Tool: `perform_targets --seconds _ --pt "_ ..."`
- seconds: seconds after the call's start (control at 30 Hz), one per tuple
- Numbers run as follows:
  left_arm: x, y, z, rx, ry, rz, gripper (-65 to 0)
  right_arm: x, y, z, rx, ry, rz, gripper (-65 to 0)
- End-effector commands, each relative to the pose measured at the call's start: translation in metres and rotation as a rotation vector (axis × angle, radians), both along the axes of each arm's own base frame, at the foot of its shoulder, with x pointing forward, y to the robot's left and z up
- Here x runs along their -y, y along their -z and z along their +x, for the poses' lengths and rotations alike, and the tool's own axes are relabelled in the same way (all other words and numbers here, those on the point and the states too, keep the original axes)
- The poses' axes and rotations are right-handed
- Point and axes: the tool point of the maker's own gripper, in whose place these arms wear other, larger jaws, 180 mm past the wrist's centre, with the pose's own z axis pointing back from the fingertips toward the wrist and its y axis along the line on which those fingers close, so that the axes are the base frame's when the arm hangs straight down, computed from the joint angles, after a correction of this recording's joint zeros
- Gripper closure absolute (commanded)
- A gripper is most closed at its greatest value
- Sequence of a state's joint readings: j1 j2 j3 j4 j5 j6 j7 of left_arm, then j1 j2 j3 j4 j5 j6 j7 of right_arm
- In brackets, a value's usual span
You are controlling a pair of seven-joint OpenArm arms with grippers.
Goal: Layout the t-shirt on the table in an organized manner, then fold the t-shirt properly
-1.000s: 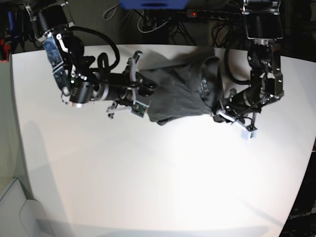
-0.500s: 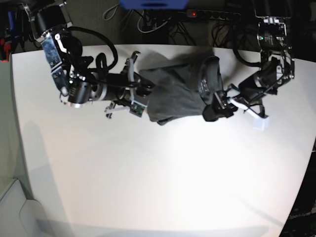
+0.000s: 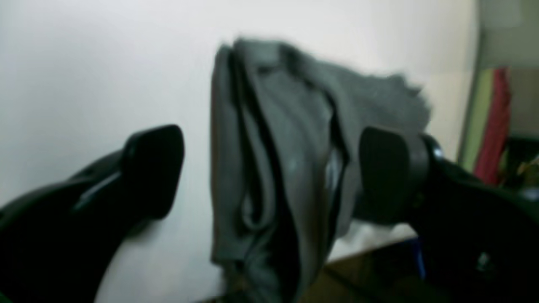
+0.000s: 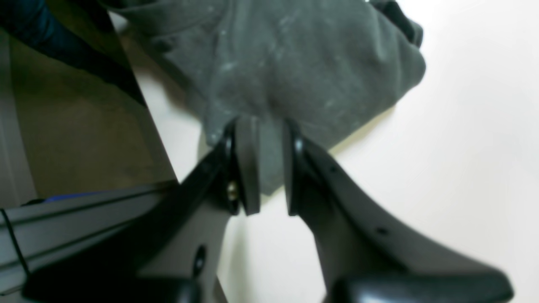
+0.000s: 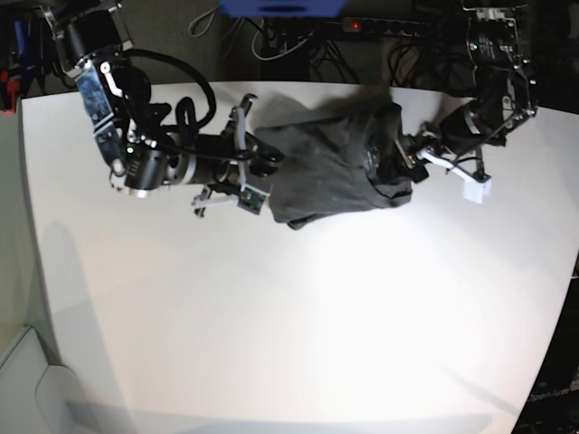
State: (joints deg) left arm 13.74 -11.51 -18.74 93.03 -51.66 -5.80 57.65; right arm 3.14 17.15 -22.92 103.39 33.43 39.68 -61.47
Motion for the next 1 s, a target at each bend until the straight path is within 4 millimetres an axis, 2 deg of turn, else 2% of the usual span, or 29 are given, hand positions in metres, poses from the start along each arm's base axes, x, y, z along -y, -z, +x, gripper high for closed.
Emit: perform_targets --seconds 0.0,0.1,0.27,0.33,0.5,0.63,0.67,0.73,0.77,0.93,0.97 --pt "0.001 -0.008 0.007 0.033 0.015 0.009 -65.0 -0.005 -0.013 0.006 0.033 -0.006 0.041 -8.8" --pt "0.008 -0.003 0.009 0.009 0.07 0.07 -65.0 -0.005 -0.013 0.006 0.033 -0.006 0.041 -8.8" --pt "0.023 0.005 0.006 -0.007 0.087 0.082 -65.0 -0.005 -0.013 0.006 0.033 -0.006 0.041 -8.8" --pt "0.03 0.01 0.011 -0.014 0.082 0.069 -65.0 -0.004 -0.012 0.006 0.033 -0.006 0.04 -8.8" --pt "0.048 0.037 0.003 -0.094 0.108 0.035 -65.0 -0.003 -0.012 0.006 0.033 -0.006 0.037 -8.8" --pt "0.06 0.04 0.01 -0.083 0.127 0.029 -63.4 0.0 -0.012 0.008 0.036 0.003 0.034 -8.8" --pt "0.061 0.043 0.01 -0.087 0.127 0.028 -61.0 0.003 -0.013 0.011 0.039 0.014 0.034 -8.8" --pt "0.063 0.05 0.008 -0.102 0.132 0.027 -50.3 0.009 -0.014 0.014 0.04 0.039 0.034 -8.8" --pt "0.065 0.05 0.013 -0.096 0.136 0.028 -43.8 0.014 -0.014 0.017 0.042 0.058 0.035 -8.8" --pt "0.077 0.061 0.022 -0.131 0.181 0.025 -1.6 0.043 -0.023 0.037 0.075 0.17 0.035 -8.8" --pt "0.077 0.063 0.024 -0.134 0.188 0.03 0.0 0.053 -0.024 0.041 0.084 0.188 0.022 -8.8"
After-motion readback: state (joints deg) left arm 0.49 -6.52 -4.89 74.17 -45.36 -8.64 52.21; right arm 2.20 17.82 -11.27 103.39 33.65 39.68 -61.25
